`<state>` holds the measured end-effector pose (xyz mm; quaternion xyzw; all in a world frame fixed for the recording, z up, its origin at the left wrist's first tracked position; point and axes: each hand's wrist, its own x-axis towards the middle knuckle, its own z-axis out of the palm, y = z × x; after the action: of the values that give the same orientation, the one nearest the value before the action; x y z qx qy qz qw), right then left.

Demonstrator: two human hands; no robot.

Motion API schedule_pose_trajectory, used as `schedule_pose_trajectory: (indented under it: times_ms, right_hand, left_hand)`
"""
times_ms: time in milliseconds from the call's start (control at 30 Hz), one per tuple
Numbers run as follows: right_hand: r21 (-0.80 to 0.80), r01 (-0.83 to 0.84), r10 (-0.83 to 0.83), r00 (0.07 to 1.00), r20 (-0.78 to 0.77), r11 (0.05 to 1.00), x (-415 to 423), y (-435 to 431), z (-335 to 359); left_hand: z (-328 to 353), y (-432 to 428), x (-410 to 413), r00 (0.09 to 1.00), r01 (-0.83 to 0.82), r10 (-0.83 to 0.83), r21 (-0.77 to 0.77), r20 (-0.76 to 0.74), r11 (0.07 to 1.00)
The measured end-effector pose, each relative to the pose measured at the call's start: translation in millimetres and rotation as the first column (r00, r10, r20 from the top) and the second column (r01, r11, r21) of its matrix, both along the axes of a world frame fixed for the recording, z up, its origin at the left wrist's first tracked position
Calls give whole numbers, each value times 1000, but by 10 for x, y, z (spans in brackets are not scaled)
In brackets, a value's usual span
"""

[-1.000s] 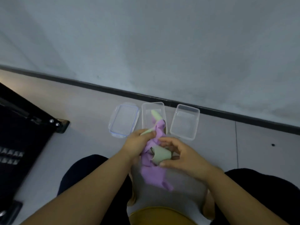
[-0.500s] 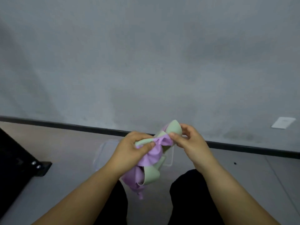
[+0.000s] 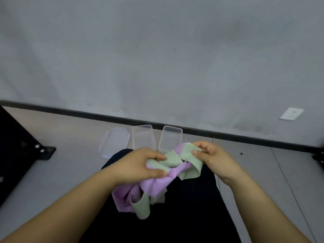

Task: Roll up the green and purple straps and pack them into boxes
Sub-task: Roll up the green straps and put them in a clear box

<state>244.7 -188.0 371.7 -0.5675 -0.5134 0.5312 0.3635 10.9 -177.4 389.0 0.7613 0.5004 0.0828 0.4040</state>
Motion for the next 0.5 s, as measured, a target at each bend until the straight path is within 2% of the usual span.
schedule_pose_trajectory:
  times_ms: [100,167,233,300,367,433,500]
  right_hand:
    - [-20,23,-23,1000,5,1000,-24,-63,-109]
    - [-4,20,-20,1000,-6,1000,-15,-87,-105]
    - [16,-11,11,1000,-8,1000,8,-118,-83]
    - [27,-44,45,999,-8,999,36,-151,-72]
    - [38,-47,48,998,-27,998,69,-181,-76]
    - [49,-19,21,999,-40,999,89,-203,-82]
    - [77,46,-43,998,-36,996,103,-200,-91]
  left_hand:
    - [-67,-15,84,990,68,-66,8,-128,998]
    - [-44,3,199,988,-17,31,94,-153,995]
    - [-52,30,333,978,-131,165,232,-131,964]
    - [-93,49,467,983,-165,179,254,-32,953]
    - [-167,48,555,981,-146,134,80,137,986]
    - [-294,31,583,922,-144,176,-119,344,982]
    - [-399,11,573,845,-231,284,-169,454,958]
